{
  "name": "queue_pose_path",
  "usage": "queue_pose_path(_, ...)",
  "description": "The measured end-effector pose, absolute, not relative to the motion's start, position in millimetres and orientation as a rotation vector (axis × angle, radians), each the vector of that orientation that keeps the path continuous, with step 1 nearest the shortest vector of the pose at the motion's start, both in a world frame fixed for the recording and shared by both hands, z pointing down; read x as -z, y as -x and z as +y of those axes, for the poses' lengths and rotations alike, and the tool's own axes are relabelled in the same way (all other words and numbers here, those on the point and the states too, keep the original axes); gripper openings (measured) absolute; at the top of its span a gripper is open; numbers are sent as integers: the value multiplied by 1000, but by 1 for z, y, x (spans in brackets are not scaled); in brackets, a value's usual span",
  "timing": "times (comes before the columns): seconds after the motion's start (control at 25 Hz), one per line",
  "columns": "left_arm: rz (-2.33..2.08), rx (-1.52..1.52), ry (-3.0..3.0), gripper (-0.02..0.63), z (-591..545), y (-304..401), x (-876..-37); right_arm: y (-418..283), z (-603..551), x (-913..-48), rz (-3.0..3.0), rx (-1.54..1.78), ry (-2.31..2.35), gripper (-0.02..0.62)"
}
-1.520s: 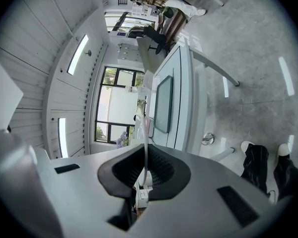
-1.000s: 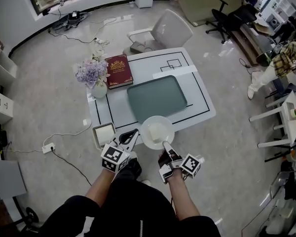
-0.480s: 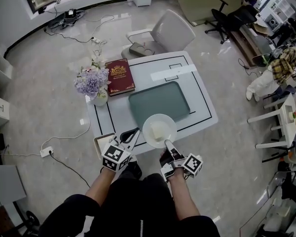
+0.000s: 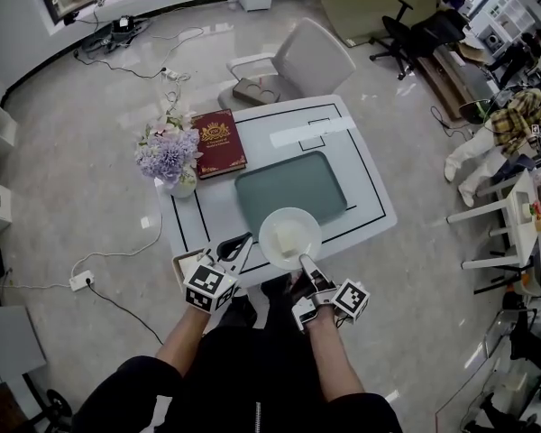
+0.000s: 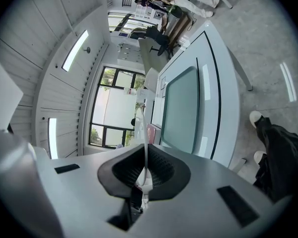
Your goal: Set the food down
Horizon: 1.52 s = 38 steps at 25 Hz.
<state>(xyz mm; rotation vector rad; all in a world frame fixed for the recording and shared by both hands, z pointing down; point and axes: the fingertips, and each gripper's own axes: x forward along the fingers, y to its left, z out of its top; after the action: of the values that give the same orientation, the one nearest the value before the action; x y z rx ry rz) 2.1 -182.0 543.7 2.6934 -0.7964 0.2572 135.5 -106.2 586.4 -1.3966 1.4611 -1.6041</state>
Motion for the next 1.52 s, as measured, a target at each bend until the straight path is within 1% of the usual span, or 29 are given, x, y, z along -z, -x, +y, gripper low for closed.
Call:
queue_pose_path(0.64,-880,-232,-2653,6,-203,5,-544,-136,-144,-591,1488,1630,1348,16)
queue_pose_path(1.52,-782,-338,-2671,6,-225,-44,-564,-171,-182,-626,1423,1673,1330,17)
